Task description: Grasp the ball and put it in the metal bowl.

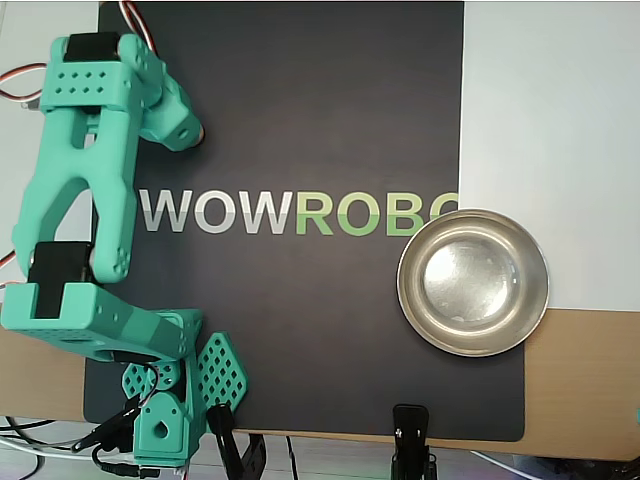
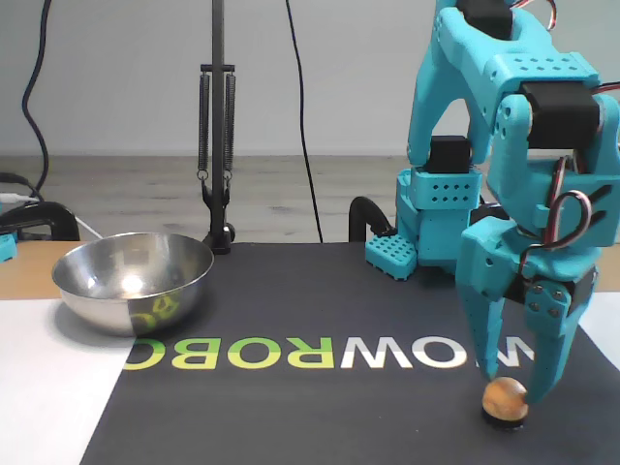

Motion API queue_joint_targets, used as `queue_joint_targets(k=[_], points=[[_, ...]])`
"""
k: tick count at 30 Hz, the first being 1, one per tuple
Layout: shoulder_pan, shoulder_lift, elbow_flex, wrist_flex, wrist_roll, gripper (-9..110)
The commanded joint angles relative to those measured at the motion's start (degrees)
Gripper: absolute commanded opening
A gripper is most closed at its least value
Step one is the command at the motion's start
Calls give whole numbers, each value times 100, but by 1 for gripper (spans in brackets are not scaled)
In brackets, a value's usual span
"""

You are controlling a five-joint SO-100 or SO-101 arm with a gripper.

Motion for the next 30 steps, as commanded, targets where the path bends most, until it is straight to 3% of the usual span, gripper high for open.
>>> queue_joint_targets(k=[1, 30], points=[[0, 26, -35, -26, 35, 44], [0, -308, -105, -185, 44, 43]])
